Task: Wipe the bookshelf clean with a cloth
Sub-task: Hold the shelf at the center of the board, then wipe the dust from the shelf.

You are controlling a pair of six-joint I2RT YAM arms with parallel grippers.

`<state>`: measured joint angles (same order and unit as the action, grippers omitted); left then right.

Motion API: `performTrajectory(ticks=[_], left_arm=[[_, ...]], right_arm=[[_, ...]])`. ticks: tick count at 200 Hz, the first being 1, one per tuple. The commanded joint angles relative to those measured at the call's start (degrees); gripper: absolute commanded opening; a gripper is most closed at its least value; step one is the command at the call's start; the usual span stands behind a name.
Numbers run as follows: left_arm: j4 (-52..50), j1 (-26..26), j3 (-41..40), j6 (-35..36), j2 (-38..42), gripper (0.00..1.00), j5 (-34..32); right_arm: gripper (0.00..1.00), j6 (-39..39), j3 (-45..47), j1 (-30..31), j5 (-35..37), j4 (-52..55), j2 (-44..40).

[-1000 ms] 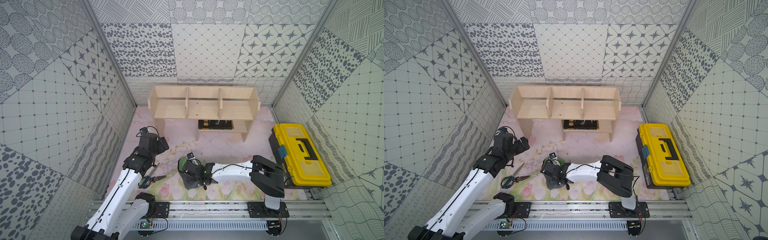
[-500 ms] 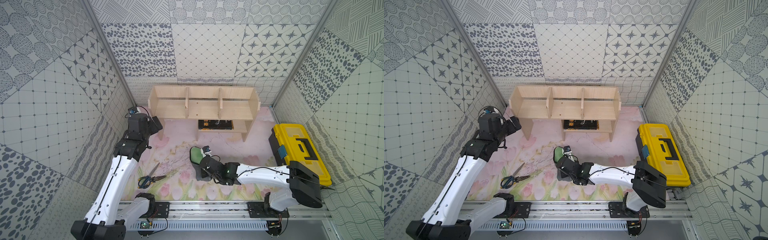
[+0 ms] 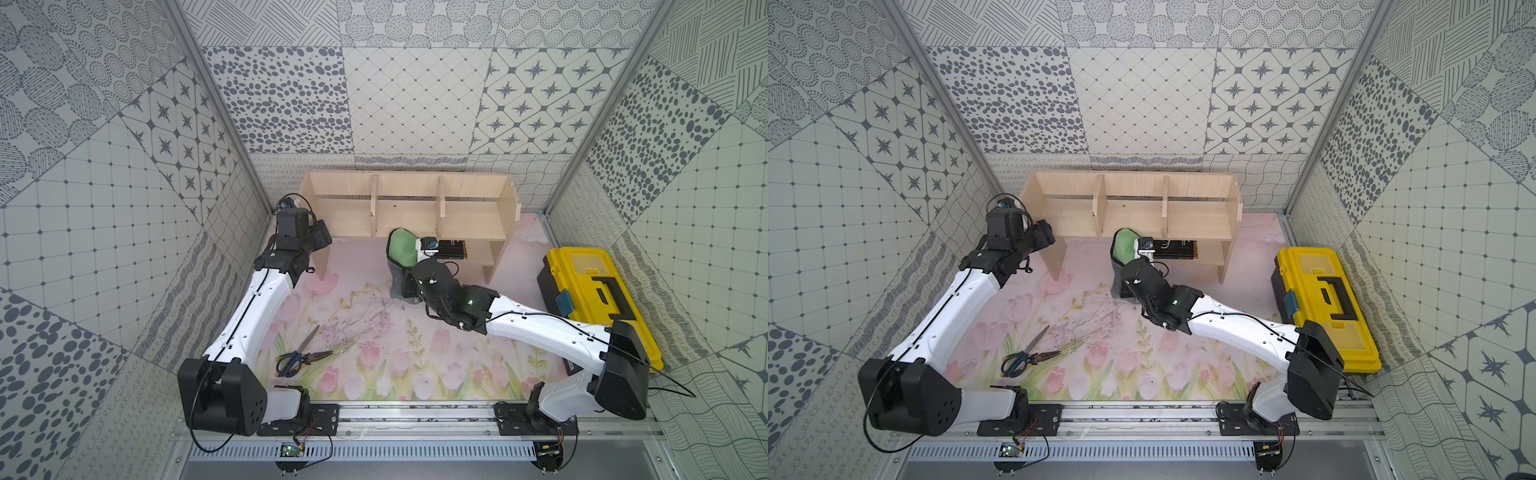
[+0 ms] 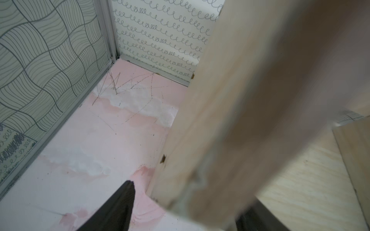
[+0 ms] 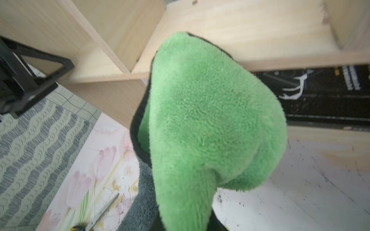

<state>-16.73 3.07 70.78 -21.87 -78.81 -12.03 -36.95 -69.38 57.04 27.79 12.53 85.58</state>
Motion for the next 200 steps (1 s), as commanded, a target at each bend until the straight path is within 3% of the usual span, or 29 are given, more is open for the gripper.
performTrajectory(ticks=[1, 49, 92, 153, 200], left_arm=[[9.0, -0.7, 0.2, 1.6, -2.8, 0.62, 6.2], [11.3, -1.3, -1.8, 1.0, -2.9, 0.34, 6.2], [11.2, -1.3, -3.3, 0.7, -1.9, 0.0, 5.9], [13.1, -1.0, -6.7, 1.2, 1.2, 0.0, 9.7], [13.6, -1.2, -7.0, 1.9, 0.5, 0.0, 11.2]], right_arm=[[0.0, 2.4, -2.3, -0.4, 1.6, -1.8, 3.8], [0.0, -0.3, -2.2, -2.2, -0.7, -3.9, 12.3], [0.0, -0.6, -2.6, -4.5, -3.3, -4.3, 15.7], [0.0, 2.0, -9.0, -5.3, -0.5, -4.4, 11.5], [0.0, -1.6, -3.2, -5.7, -1.8, -5.5, 17.6]])
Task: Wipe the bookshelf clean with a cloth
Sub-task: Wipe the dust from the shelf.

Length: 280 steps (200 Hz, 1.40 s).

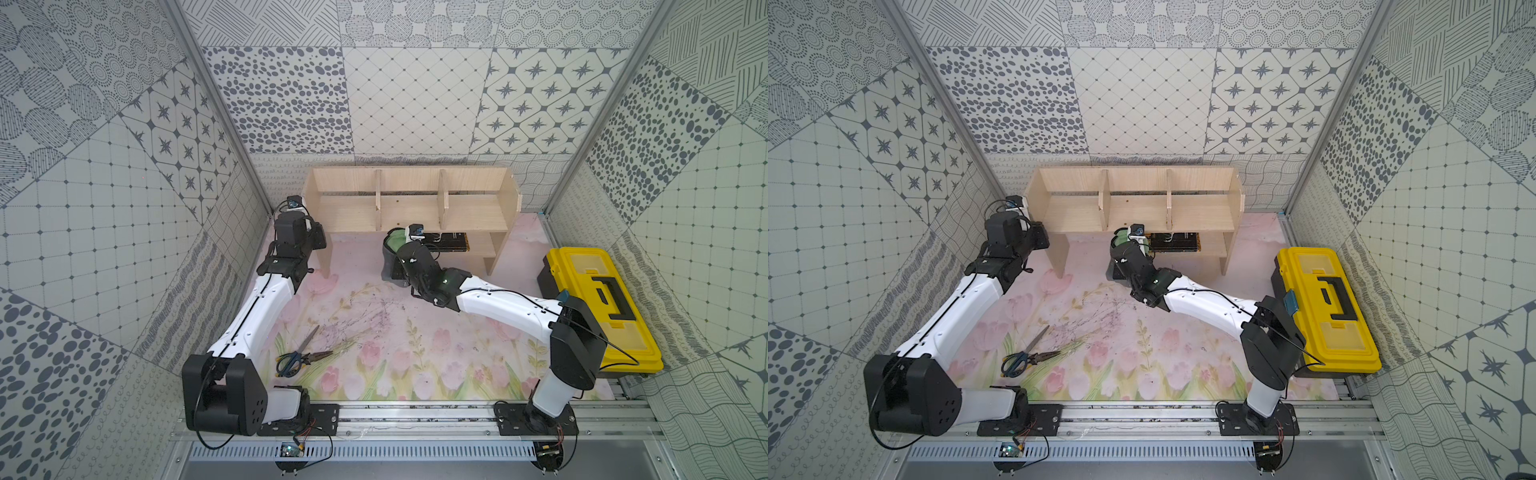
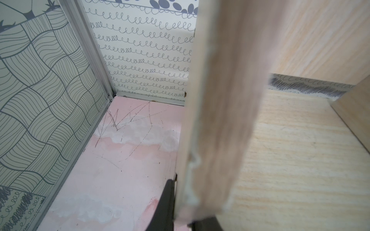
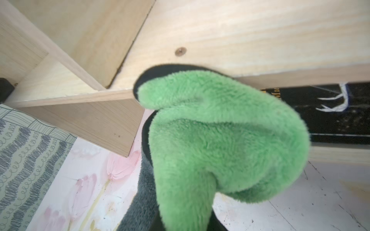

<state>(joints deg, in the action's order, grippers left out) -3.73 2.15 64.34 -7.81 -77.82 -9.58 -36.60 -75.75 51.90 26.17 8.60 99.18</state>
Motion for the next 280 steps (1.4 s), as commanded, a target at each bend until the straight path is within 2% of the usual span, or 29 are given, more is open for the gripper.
performTrajectory(ticks=[1, 41, 84, 117, 147, 173, 214, 236, 257, 280], left_arm=[[0.6, -0.2, -0.5, -12.1, -0.5, 0.0, 8.8], [0.7, -0.2, -0.7, -11.7, -0.2, 0.0, 8.9], [0.6, -0.2, -0.7, -10.9, -0.5, 0.0, 8.9], [0.6, -0.2, -0.8, -10.5, -0.8, 0.0, 9.0], [0.8, -0.3, -0.7, -10.1, -1.0, 0.0, 9.5], [0.2, -1.0, 0.2, -11.2, -1.4, 0.0, 12.3], [1.0, -1.0, -0.2, -11.3, -1.6, 0.0, 14.1], [1.0, -0.9, -0.2, -11.3, -2.0, 0.0, 14.3], [1.0, -0.9, -0.3, -11.5, -2.3, 0.0, 14.5], [0.8, -1.0, -0.3, -11.2, -2.2, 0.0, 14.0]], right_arm=[[0.0, -2.0, 3.3, -0.6, -0.3, -1.5, 4.0], [0.0, -3.5, 4.3, -3.6, -4.5, -2.2, 4.6], [0.0, -3.4, 8.5, -7.4, -5.0, -2.2, -0.5], [0.0, -4.5, 19.4, -17.0, -6.0, -2.2, -9.0], [0.0, -1.6, 25.7, -24.8, -7.4, -1.7, -16.8], [0.0, 0.6, 24.3, -23.5, -9.7, -1.5, -16.2], [0.0, 0.6, 14.2, -11.8, -8.3, -3.6, -4.7], [0.0, 0.4, 7.4, -7.9, -8.4, -3.3, 1.5], [0.0, -0.1, 5.5, -7.6, -9.0, -3.3, 3.2], [0.0, -1.1, 10.2, -11.2, -8.2, -3.6, -1.0]])
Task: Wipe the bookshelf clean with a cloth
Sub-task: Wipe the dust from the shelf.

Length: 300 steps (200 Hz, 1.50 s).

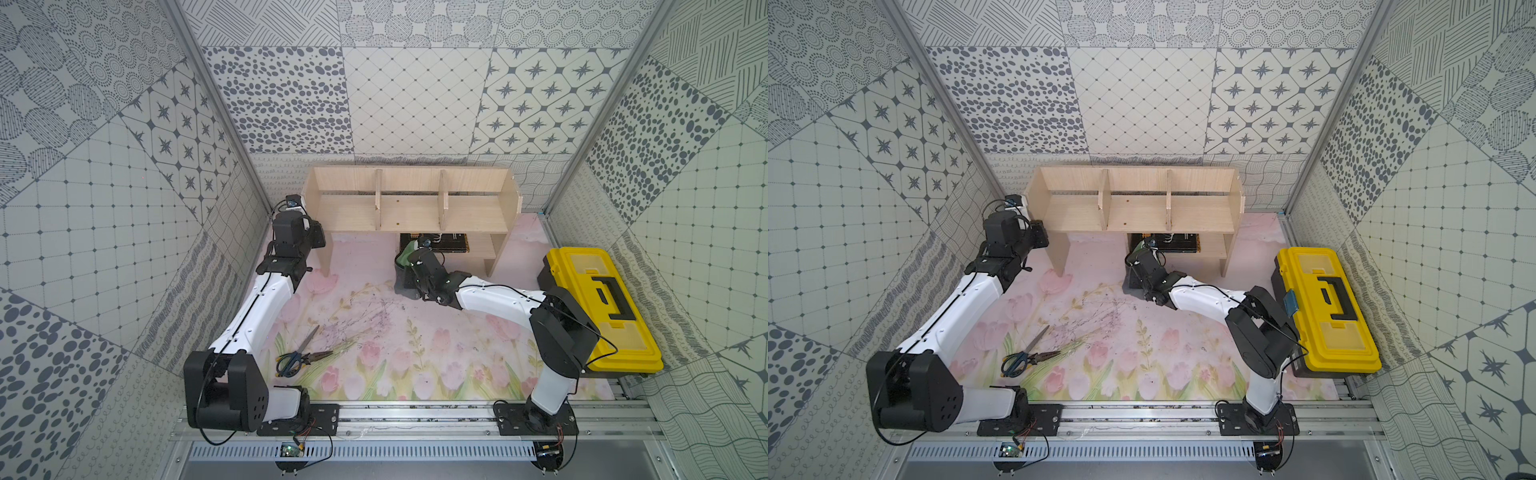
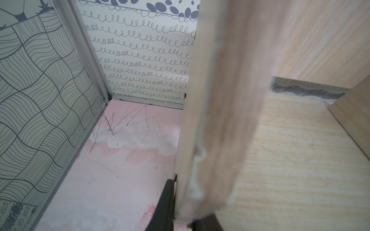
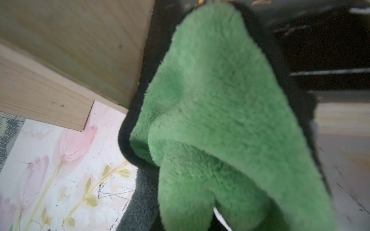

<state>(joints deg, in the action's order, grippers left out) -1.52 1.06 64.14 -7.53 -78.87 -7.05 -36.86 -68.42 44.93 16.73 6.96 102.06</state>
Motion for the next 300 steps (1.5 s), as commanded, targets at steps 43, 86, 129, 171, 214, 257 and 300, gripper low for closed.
performTrajectory(ticks=[43, 86, 129, 171, 214, 257, 300], left_arm=[[-1.7, 0.1, -0.1, -11.2, -1.0, 0.0, 10.8], [-1.7, 0.1, -0.1, -10.9, -0.9, 0.0, 10.5], [-1.6, 0.1, 0.0, -10.7, -0.7, 0.0, 10.6], [-1.6, 0.1, -0.1, -10.9, -0.7, 0.0, 10.8], [-1.3, 0.1, -0.3, -11.1, -0.8, 0.0, 11.2], [-1.0, 0.2, -0.3, -11.5, -0.8, 0.0, 11.8], [-0.9, 0.2, -0.6, -11.3, -0.8, 0.0, 11.6]], right_arm=[[0.0, -0.9, 20.0, -22.6, -3.9, -2.5, -21.2], [0.0, 5.4, 20.5, -36.7, -6.8, 5.0, -32.8], [0.0, 10.5, 9.1, -34.1, -6.8, 10.4, -33.1], [0.0, 12.2, 3.4, -19.5, 0.6, 9.2, -27.2], [0.0, 12.7, -8.5, -6.6, 4.2, 8.4, -13.9], [0.0, 11.4, -18.0, 0.2, 3.3, 8.7, -5.2], [0.0, 7.7, -13.4, -2.5, 6.5, 9.0, -9.6]])
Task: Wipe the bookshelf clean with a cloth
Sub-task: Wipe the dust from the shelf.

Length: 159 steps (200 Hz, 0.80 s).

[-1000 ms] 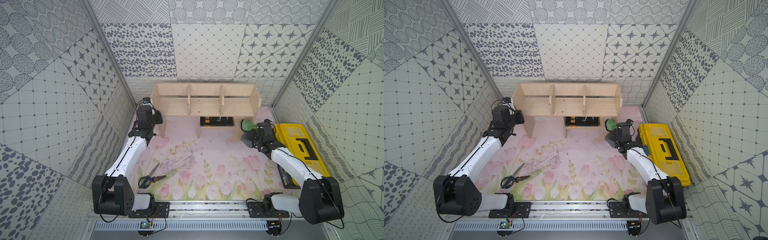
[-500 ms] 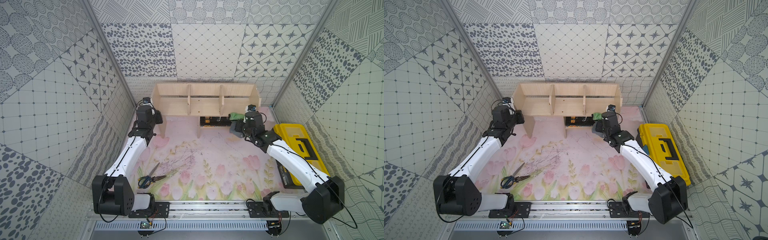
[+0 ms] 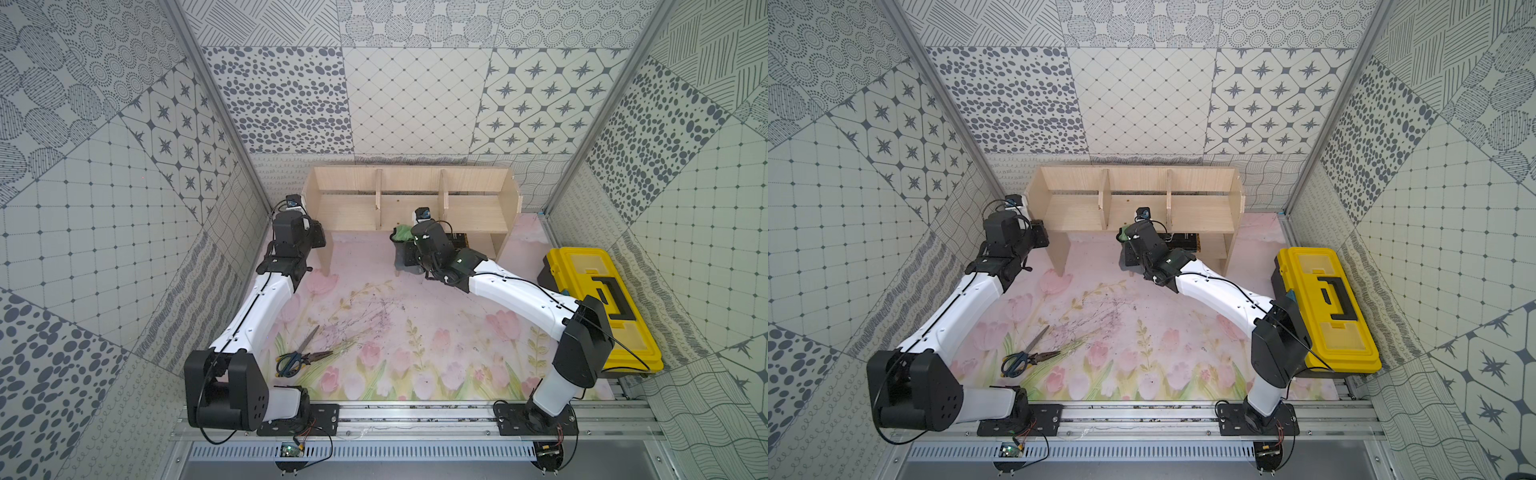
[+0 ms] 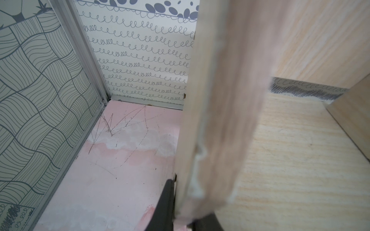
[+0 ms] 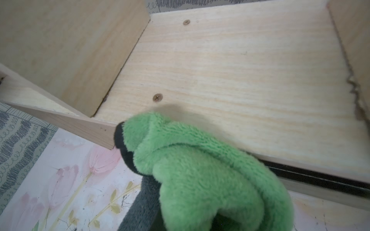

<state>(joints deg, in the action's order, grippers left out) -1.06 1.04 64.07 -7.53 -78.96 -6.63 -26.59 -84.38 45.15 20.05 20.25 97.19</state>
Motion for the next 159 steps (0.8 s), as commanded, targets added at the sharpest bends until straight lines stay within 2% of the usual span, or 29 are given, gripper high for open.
performTrajectory(ticks=[1, 21, 42, 70, 90, 111, 135, 159], left_arm=[[-1.4, 0.2, -0.5, -11.3, -0.6, 0.0, 11.2], [-1.2, 0.2, -0.6, -11.2, -0.6, 0.0, 11.2], [-1.2, 0.2, -0.7, -10.9, -0.5, 0.0, 10.9], [-1.3, 0.2, -0.6, -10.9, -0.5, 0.0, 10.9], [-1.4, 0.3, -0.6, -10.7, -0.4, 0.0, 10.7], [-1.3, 0.2, -0.8, -10.4, -0.3, 0.0, 10.6], [-1.2, 0.2, -0.8, -10.3, -0.3, 0.0, 10.8], [-1.1, 0.3, -0.8, -10.6, -0.3, 0.0, 11.0]], right_arm=[[0.0, -2.6, 2.8, -3.0, 3.3, -4.3, -5.1], [0.0, -4.9, 10.3, -8.3, 2.8, -4.3, -12.7], [0.0, -5.9, 17.8, -16.8, 1.1, -4.2, -20.8], [0.0, -6.4, 22.9, -28.2, -2.5, -2.0, -27.1], [0.0, -6.6, 25.0, -34.2, -6.5, -1.6, -26.0], [0.0, -7.3, 28.7, -37.5, -8.8, -3.1, -21.8], [0.0, -8.8, 33.0, -39.7, -12.7, -6.2, -17.9], [0.0, -7.9, 32.9, -39.8, -13.5, -6.7, -19.5]])
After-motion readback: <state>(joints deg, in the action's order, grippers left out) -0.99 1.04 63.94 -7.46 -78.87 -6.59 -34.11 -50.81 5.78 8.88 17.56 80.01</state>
